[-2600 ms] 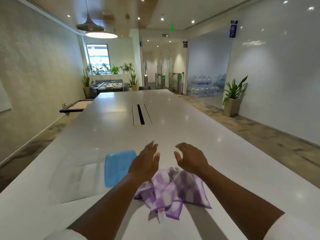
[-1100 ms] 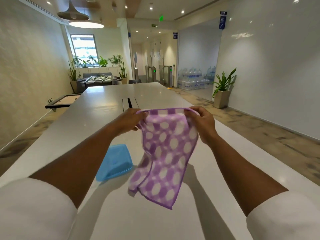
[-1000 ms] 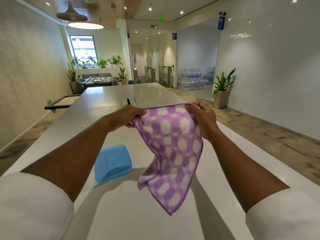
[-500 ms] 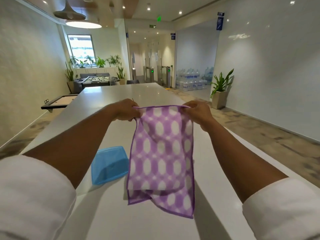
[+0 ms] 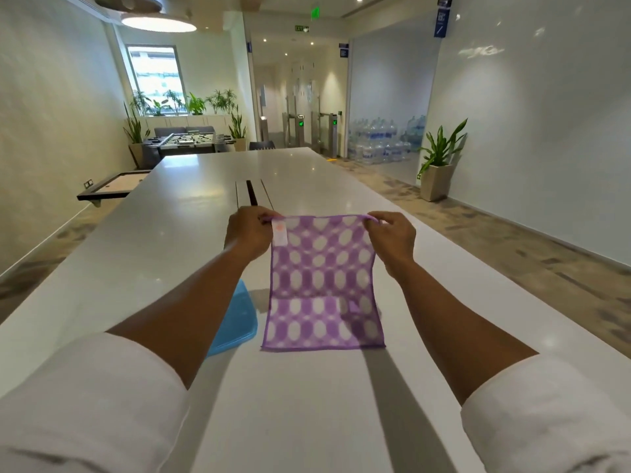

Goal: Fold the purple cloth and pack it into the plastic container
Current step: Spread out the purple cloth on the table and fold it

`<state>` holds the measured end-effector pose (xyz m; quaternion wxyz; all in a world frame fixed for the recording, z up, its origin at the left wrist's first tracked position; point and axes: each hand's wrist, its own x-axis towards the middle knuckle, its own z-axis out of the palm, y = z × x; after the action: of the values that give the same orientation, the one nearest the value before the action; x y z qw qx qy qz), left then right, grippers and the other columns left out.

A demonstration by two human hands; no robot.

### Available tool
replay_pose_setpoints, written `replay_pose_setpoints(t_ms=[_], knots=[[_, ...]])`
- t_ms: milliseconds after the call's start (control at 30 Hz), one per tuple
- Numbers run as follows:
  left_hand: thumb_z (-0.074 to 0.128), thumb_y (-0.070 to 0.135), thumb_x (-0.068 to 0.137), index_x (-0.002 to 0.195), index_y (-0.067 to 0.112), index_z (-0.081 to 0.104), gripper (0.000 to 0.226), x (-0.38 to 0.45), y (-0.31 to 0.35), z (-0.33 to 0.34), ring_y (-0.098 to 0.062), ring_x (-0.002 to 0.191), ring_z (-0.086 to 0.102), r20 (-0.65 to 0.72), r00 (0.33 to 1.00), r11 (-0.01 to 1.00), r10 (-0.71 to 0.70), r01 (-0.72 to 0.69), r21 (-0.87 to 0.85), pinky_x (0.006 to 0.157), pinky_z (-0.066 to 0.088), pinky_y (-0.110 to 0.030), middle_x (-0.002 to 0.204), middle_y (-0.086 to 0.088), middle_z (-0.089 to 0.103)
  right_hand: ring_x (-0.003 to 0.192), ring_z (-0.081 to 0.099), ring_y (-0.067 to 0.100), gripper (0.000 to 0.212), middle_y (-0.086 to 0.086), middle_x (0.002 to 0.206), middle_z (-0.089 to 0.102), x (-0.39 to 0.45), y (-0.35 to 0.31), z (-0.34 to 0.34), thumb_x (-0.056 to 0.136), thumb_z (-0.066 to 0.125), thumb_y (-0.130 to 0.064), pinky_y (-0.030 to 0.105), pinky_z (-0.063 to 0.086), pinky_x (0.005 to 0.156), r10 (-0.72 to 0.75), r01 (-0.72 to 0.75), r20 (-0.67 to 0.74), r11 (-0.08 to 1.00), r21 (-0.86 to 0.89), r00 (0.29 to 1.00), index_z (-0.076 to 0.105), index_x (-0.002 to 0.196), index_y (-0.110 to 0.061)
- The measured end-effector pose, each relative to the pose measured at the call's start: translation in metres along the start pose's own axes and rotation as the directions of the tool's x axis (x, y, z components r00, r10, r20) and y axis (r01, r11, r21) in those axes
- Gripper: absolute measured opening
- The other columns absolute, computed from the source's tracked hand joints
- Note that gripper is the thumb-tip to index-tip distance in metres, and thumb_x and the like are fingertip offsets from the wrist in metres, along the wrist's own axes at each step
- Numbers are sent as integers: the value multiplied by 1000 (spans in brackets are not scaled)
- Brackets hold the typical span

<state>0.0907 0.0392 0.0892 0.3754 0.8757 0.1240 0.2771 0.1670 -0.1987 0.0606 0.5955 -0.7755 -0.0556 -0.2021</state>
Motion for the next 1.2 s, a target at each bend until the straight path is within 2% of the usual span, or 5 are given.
replay_pose_setpoints(t_ms=[200, 367, 733, 900, 1200], knots=[[60, -3, 86, 105, 6, 74, 26, -31, -48, 21, -10, 77, 68, 306, 911, 934, -278, 331, -137, 70, 52, -18, 91, -4, 75, 80, 66, 26, 59, 10, 81, 73, -35, 41, 5, 92, 50, -55, 35, 47, 80, 227, -196, 109, 950, -242, 968, 75, 80, -3], [63, 6, 87, 103, -3, 68, 19, -49, -82, 26, -16, 70, 66, 544, 684, 669, -485, 692, -273, 97, 51, -28, 92, -15, 66, 96, 68, 32, 21, 16, 94, 75, -53, 70, 2, 85, 63, -18, 36, 53, 88, 378, -319, 107, 878, -357, 920, 74, 88, -1], [71, 0, 84, 97, 0, 63, 15, -66, -102, 35, -21, 95, 62, 507, 587, 693, -631, 721, 27, 104, 48, -34, 103, -17, 66, 69, 64, 27, 18, 15, 78, 62, -72, 79, -9, 67, 80, 5, 33, 54, 61, 707, -626, 241, 704, -336, 665, 65, 78, 5], [66, 6, 89, 75, 1, 56, 18, -80, -92, 37, -16, 58, 60, 466, 602, 723, -648, 678, 129, 50, 54, -20, 70, -12, 62, 77, 67, 31, 16, 17, 88, 64, -82, 76, -14, 74, 73, 5, 42, 60, 80, 772, -702, 275, 636, -321, 574, 61, 84, 0], [50, 0, 92, 98, -5, 59, 11, -94, -89, 44, -26, 68, 66, 435, 643, 751, -630, 647, 133, 79, 58, -36, 92, -22, 68, 71, 62, 26, 19, 16, 88, 63, -89, 73, -20, 80, 60, 2, 39, 57, 76, 742, -693, 341, 666, -277, 577, 61, 99, 0]])
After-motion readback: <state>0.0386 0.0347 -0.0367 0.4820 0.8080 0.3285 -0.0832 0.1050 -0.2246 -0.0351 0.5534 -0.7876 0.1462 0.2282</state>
